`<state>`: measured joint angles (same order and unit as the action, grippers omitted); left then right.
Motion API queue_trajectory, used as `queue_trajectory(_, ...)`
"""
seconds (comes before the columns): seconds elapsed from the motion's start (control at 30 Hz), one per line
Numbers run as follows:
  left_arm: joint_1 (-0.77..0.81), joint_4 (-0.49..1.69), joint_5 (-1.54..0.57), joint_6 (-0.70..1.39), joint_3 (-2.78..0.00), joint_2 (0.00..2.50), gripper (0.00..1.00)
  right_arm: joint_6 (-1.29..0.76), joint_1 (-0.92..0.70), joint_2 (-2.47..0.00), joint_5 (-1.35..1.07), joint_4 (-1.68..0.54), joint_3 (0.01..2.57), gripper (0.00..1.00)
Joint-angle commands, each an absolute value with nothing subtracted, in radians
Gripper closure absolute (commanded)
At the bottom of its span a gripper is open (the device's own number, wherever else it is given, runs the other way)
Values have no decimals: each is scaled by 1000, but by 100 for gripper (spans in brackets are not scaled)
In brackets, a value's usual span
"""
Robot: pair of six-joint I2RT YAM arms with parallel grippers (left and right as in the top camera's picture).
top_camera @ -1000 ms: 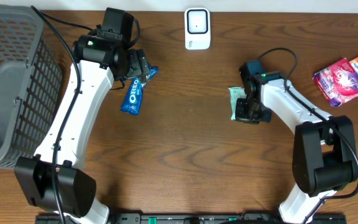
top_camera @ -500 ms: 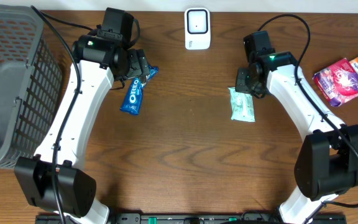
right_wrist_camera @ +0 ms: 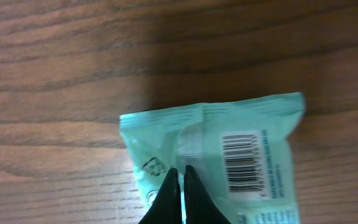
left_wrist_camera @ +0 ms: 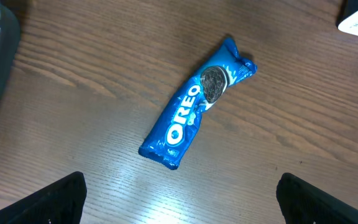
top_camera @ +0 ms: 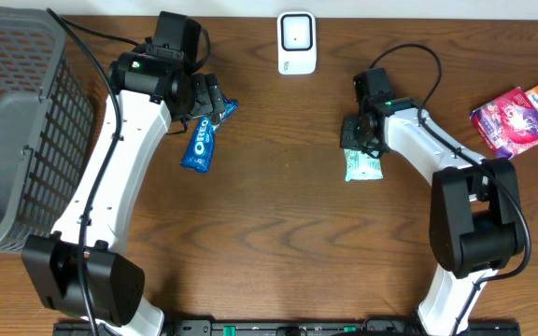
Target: Scan the item barcode
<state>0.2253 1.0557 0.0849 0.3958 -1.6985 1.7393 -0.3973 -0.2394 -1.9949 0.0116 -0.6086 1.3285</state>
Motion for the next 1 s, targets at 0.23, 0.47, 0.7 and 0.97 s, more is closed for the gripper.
queue_trajectory(0.23,224,1061,94,393,-1704,1745,2,-386,-206,-1930,-3,-872,1464,99)
queue_trajectory(0.47,224,1061,94,393,-1704,1745,2,-353,-205,-1888,-2,-1108,1498,96)
queue_trajectory(0.7,224,1061,94,393,-1704,1745,2,-367,-223,-1892,-6,-1010,1332,94)
queue_trajectory(0.97,224,1061,94,393,-1704,1745,2,-389,-223,-1892,-14,-785,1147,99)
